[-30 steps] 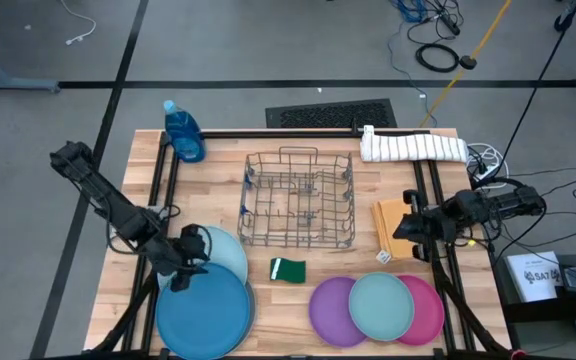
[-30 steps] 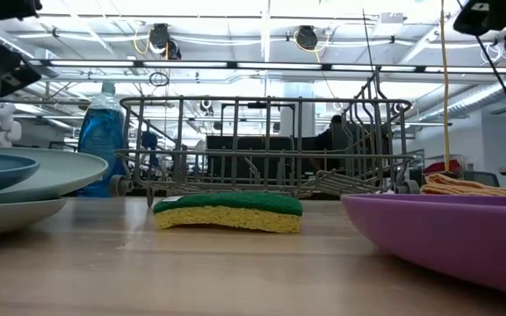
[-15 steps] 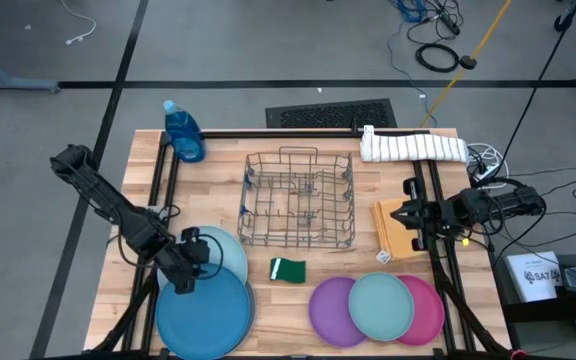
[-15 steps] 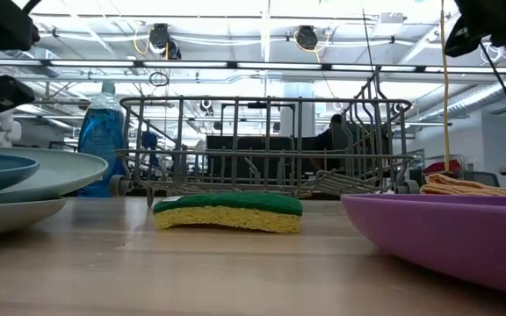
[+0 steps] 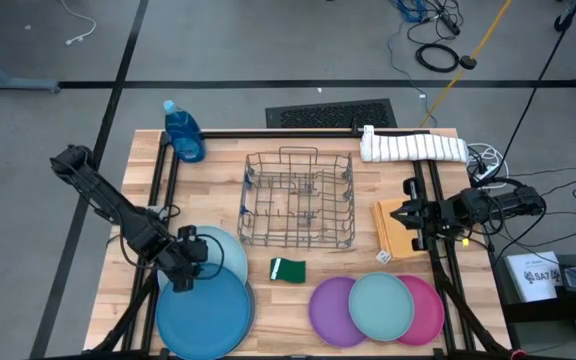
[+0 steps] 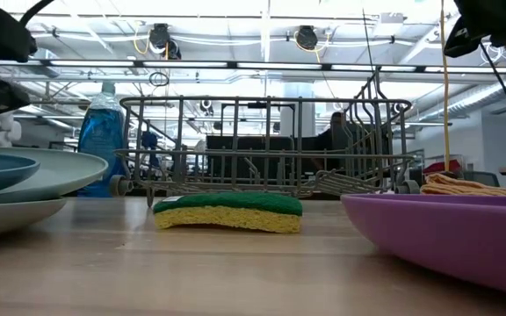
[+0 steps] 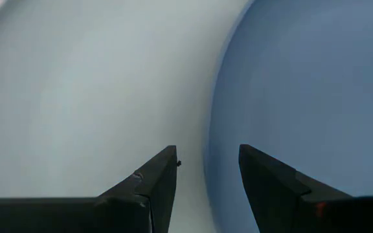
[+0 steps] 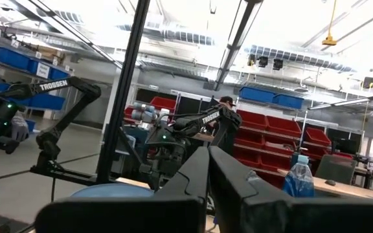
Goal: Sort dishes
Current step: Put the blue plate in the dish rack
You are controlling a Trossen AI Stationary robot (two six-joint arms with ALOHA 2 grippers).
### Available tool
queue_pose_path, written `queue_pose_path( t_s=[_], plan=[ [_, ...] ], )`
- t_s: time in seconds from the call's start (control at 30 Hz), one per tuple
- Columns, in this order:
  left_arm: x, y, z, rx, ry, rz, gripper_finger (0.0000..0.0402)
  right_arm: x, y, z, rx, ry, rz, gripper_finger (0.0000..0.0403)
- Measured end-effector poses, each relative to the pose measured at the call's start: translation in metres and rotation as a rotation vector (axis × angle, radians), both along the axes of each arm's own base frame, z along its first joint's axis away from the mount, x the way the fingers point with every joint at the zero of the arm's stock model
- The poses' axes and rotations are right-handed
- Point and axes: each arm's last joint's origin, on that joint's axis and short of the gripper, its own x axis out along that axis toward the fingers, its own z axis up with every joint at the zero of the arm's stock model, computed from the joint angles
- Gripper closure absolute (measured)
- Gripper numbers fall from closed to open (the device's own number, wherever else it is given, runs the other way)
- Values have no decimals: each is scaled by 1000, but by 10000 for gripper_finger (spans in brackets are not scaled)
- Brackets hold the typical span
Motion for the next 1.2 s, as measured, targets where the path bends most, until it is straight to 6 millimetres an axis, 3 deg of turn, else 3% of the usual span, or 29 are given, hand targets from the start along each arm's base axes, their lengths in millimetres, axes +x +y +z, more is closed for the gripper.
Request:
queue_pose_path(
  t_s=[0.57,0.7,0.9,1.2],
  plan=[
    [4,-5,-15,35,116,-23,238,0,0,0,-3,-1,-1,396],
    [2,-4,-17,59,145,-17,275,0,0,0,-3,-2,-2,396],
    [1,-3,-17,73,160,-13,383,0,0,0,-6,-3,-3,396],
    [1,-3,-14,92,164,-21,400,0,0,0,-6,-3,-3,396]
  ],
)
